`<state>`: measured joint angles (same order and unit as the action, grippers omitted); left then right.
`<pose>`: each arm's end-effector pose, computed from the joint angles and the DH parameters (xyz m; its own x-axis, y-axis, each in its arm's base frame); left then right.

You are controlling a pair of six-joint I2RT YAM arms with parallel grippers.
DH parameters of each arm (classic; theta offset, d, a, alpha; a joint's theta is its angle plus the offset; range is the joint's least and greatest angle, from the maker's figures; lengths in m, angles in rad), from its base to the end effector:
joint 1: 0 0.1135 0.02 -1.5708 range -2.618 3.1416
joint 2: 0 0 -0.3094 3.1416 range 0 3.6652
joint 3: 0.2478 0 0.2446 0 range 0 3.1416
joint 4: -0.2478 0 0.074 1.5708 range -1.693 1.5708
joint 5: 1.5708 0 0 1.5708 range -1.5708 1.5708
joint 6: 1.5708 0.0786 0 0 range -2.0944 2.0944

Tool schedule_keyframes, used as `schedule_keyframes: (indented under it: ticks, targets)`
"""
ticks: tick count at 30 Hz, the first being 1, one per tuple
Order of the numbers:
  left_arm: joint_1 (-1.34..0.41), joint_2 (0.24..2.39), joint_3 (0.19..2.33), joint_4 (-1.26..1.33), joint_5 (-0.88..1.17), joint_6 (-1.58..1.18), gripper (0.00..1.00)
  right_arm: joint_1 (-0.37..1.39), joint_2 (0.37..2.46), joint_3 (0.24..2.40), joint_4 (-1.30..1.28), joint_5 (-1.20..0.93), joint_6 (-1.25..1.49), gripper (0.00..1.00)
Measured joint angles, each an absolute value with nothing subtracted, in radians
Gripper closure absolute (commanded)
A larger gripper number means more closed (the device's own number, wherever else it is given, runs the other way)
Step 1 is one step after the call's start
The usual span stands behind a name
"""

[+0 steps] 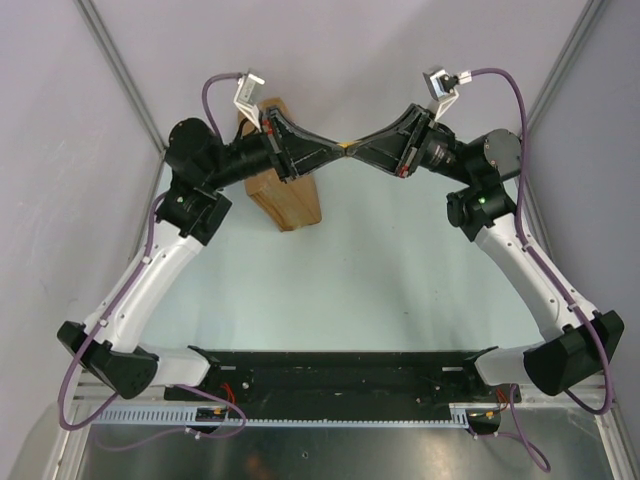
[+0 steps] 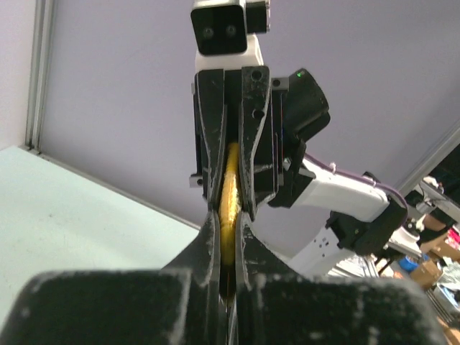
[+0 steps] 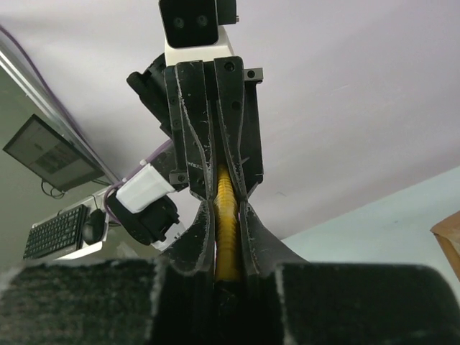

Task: Unpack the express box
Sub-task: Cut the express box at the center of the board.

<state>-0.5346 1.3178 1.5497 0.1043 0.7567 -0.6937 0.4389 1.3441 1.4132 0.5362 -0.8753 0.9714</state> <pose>0.2163 -0.1908 0.5692 -0.3752 -0.3181 -0.8707 0.8951 0.1197 -0.4294 0.2325 0.1758 0.5620 -0.4061 0.3938 -0.8246 -0.9013 -0.0238 0.4325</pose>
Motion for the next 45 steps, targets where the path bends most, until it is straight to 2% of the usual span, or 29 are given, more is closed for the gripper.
schedule_keyframes:
  ticks: [2, 3, 6, 10, 17, 22, 25, 30, 32, 35, 40, 45]
  targets:
    - [-0.535, 1.311, 1.546, 0.107, 0.757, -0.692, 0.93, 0.440, 1.344, 1.418, 0.537, -0.881, 0.968, 1.00]
    - [-0.534, 1.307, 1.540, 0.111, 0.757, -0.691, 0.64, 0.439, 1.343, 1.418, 0.535, -0.881, 0.965, 1.00]
    - [-0.526, 1.291, 1.518, 0.107, 0.735, -0.670, 0.20, 0.439, 1.340, 1.418, 0.522, -0.884, 0.946, 1.00]
    - [-0.493, 1.279, 1.487, 0.093, 0.713, -0.646, 0.07, 0.411, 1.336, 1.418, 0.489, -0.880, 0.913, 1.00]
    - [-0.355, 1.190, 1.413, 0.078, 0.654, -0.614, 0.04, 0.351, 1.347, 1.422, 0.393, -0.869, 0.765, 1.00]
    - [-0.183, 1.048, 1.208, 0.037, 0.500, -0.538, 0.04, 0.397, 1.389, 1.427, 0.234, -0.790, 0.408, 1.00]
    - [-0.121, 1.050, 1.121, -0.004, 0.419, -0.487, 0.04, 0.474, 1.414, 1.428, 0.176, -0.702, 0.133, 1.00]
    - [-0.109, 1.219, 1.105, -0.045, 0.344, -0.401, 0.12, 0.615, 1.532, 1.541, 0.126, -0.576, -0.279, 1.00]
    - [-0.108, 1.301, 1.112, -0.058, 0.331, -0.371, 0.21, 0.659, 1.576, 1.574, 0.113, -0.533, -0.415, 1.00]
    - [-0.103, 1.421, 1.161, -0.078, 0.323, -0.335, 0.28, 0.720, 1.590, 1.534, 0.106, -0.454, -0.586, 1.00]
    - [-0.096, 1.597, 1.299, -0.082, 0.332, -0.276, 0.28, 0.786, 1.599, 1.410, 0.118, -0.329, -0.786, 1.00]
    - [-0.090, 1.692, 1.386, -0.068, 0.389, -0.227, 0.37, 0.816, 1.625, 1.381, 0.125, -0.227, -0.923, 1.00]
